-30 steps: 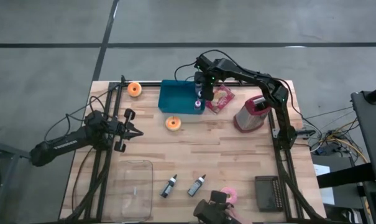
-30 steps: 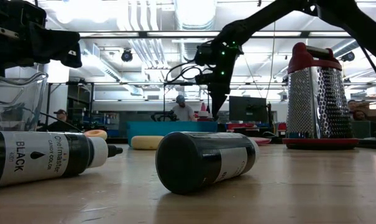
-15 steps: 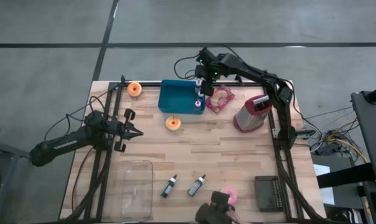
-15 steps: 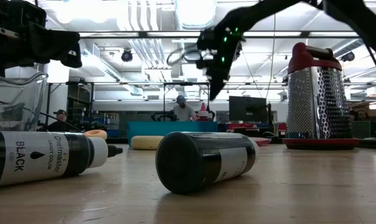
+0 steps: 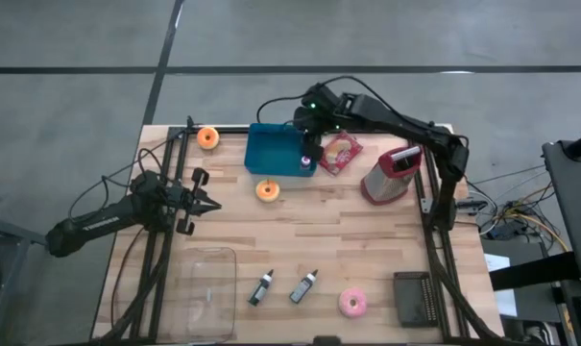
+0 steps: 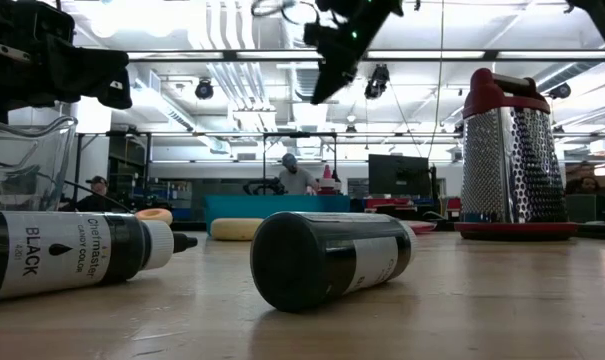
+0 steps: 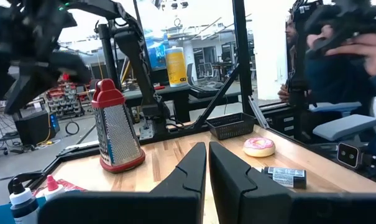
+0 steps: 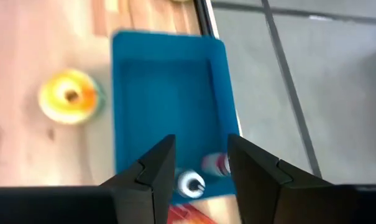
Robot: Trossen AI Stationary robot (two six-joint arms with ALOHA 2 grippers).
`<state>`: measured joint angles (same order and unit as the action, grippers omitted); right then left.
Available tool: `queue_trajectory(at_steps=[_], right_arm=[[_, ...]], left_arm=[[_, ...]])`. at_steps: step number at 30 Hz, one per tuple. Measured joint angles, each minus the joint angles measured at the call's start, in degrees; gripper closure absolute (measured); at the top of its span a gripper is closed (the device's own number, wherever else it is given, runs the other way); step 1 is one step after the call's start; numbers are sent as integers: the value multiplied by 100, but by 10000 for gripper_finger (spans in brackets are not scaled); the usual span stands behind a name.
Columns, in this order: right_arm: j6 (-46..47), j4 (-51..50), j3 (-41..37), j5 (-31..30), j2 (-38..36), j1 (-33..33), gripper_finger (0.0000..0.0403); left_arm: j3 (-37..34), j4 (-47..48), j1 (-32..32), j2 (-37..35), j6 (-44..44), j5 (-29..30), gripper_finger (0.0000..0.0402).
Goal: Pick & Place Food Item
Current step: Put the left black food coloring into the blue bin
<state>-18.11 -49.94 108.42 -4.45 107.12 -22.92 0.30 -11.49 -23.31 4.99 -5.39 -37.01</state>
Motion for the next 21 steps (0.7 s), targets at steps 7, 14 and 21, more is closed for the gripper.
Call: queue_trajectory(at_steps=[7, 14, 21], right_arm=[[464, 727, -348, -2, -104, 683, 268], [1502, 2260, -1314, -2, -242, 1299, 268], [1850, 5357, -3192, -2, -300, 1775, 268]], left_arm=[[0, 0, -2, 1, 2, 0, 376], [0, 0, -1, 4, 2, 1, 376], [0, 0, 0, 4, 2, 2, 376]])
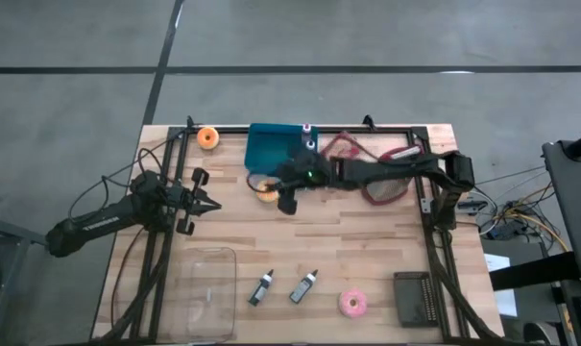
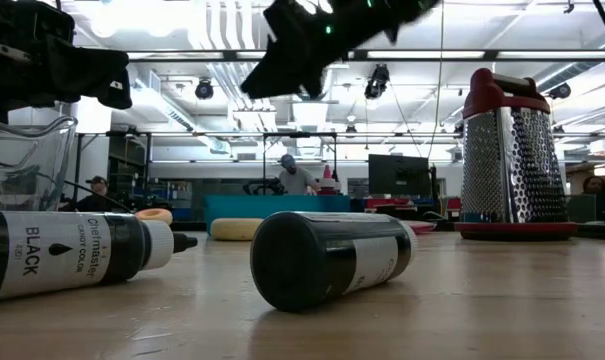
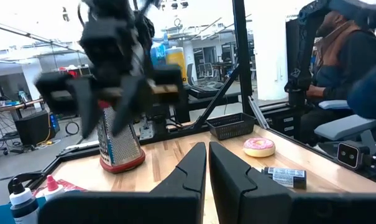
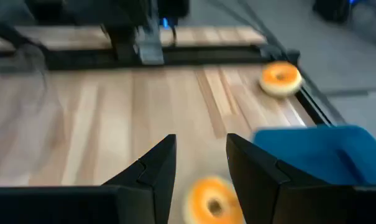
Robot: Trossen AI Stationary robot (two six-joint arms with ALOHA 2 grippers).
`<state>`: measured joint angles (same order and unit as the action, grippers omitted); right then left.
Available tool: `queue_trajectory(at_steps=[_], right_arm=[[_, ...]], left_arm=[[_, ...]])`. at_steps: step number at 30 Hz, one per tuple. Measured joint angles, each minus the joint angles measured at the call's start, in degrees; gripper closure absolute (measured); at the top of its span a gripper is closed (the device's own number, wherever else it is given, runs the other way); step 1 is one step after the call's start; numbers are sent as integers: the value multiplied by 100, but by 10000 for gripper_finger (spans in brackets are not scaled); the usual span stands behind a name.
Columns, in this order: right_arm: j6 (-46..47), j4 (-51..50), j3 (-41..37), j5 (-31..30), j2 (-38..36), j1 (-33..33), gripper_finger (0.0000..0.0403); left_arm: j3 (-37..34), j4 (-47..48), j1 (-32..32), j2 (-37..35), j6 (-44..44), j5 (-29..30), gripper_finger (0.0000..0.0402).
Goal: Pick & Place Food Item
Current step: Put the left black food coloring into the blue bin
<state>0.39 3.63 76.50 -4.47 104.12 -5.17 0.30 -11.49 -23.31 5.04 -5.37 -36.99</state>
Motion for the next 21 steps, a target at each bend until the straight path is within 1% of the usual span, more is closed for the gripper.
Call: queue_trajectory(at_steps=[4, 7, 9, 10, 13, 17, 19, 21], right_arm=[[-158, 2229, -1230, -2, 0, 320, 268], [-757, 3096, -1944, 78, 0, 596, 268], [-1220, 3332, -2313, 330, 0, 748, 268], [-1401, 3336, -2468, 564, -7, 814, 268], [-1545, 3323, -2833, 1308, -28, 948, 268], [-1501, 3584, -3088, 2012, -42, 939, 268], [-1753, 3612, -3121, 2383, -39, 916, 268], [-2021, 3613, -3121, 2537, -39, 942, 268]], left_arm=[[0, 0, 0, 0, -1, -2, 376], [0, 0, 0, 0, 0, -2, 376], [0, 0, -1, 0, -2, -2, 376], [0, 0, 0, 0, -2, 0, 376], [0, 0, -2, 0, -1, -1, 376], [0, 0, 0, 0, 0, -2, 376], [0, 0, -2, 0, 0, 0, 376], [0, 0, 0, 0, -2, -2, 376]])
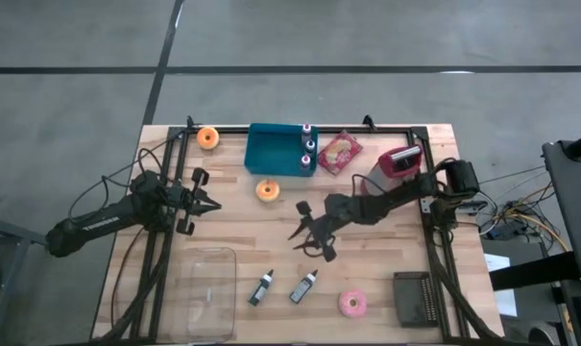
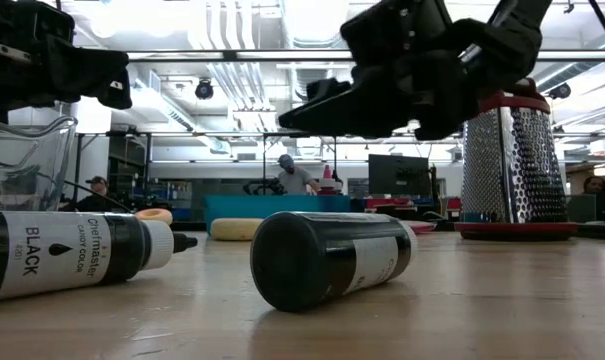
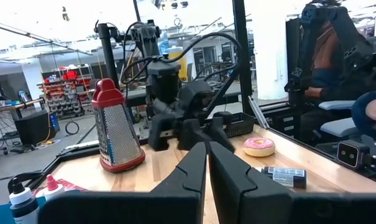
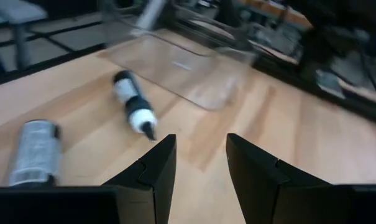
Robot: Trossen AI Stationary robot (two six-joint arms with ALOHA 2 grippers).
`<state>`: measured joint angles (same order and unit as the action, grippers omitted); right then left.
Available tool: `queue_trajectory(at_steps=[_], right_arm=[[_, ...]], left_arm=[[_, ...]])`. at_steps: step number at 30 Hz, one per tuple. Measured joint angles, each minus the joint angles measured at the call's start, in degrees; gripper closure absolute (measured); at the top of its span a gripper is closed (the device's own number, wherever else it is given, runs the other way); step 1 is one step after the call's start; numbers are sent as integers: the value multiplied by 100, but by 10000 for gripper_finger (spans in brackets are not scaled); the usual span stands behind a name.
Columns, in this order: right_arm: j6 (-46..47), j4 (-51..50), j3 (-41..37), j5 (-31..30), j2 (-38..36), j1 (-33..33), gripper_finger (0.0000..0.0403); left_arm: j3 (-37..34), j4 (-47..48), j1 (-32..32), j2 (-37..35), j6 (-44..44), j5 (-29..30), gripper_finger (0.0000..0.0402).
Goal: Pick & Place Food Item
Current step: Put the left black food coloring into the blue bin
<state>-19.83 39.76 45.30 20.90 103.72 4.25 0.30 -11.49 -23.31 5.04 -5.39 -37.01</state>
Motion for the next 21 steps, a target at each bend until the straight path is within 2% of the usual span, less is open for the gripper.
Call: queue_trajectory(at_steps=[5, 8, 11, 21], right_arm=[[-661, -26, 175, 72, 121, -2, 268], [-899, -10, 481, 367, 371, -13, 268], [-905, -144, 853, 811, 802, 6, 268], [-769, -622, 2210, 1547, 2271, -9, 251]], left_arm=[[0, 2, 0, 0, 0, 0, 376], [0, 0, -1, 0, 2, 2, 376], [0, 3, -2, 6, 2, 4, 376], [0, 110, 0, 17, 1, 6, 376]])
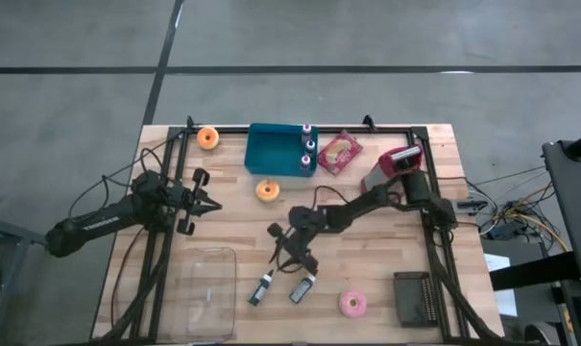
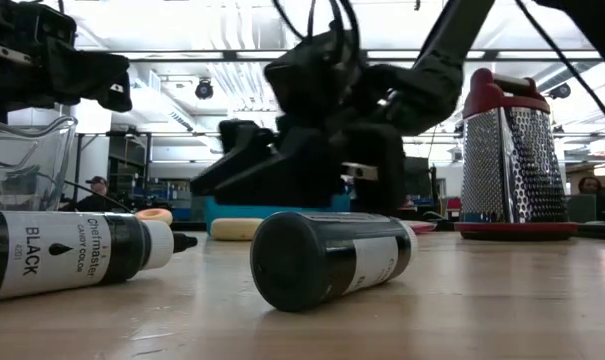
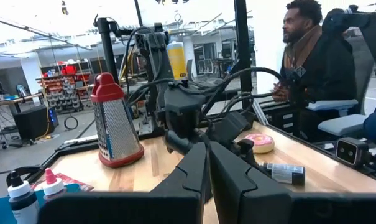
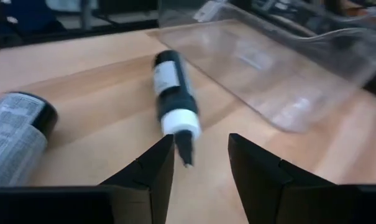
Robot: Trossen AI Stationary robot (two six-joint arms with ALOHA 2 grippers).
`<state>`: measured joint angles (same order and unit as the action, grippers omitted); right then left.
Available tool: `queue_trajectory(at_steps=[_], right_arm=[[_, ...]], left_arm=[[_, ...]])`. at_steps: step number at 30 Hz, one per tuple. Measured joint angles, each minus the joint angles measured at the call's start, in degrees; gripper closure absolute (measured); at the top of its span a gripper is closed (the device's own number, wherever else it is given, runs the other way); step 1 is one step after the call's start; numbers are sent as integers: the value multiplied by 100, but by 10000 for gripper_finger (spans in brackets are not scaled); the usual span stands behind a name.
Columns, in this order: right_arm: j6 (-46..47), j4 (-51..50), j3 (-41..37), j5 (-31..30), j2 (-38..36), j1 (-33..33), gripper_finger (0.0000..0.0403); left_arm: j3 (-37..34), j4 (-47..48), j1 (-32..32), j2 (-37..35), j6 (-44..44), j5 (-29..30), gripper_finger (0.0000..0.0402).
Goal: Pick & Place Food Item
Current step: Put the left black food coloring into the blue bin
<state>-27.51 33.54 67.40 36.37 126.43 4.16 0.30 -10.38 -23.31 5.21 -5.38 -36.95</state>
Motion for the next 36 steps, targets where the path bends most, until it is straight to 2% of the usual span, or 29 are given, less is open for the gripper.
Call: queue_trajectory(at_steps=[4, 9, 15, 30, 36], right_arm=[[189, -290, 346, 397, 210, -54, 234], [146, -621, 589, 552, 308, 0, 223], [-235, -978, 767, 576, 317, 0, 225], [-420, -915, 866, 589, 419, 40, 220], [50, -922, 1422, 1328, 1049, -32, 220]], left_arm=[[0, 7, 0, 17, 2, -1, 376], [0, 18, 0, 31, 0, -7, 376], [0, 16, 0, 31, 2, -8, 376], [0, 14, 0, 31, 0, -7, 376], [0, 17, -2, 42, 1, -7, 376]])
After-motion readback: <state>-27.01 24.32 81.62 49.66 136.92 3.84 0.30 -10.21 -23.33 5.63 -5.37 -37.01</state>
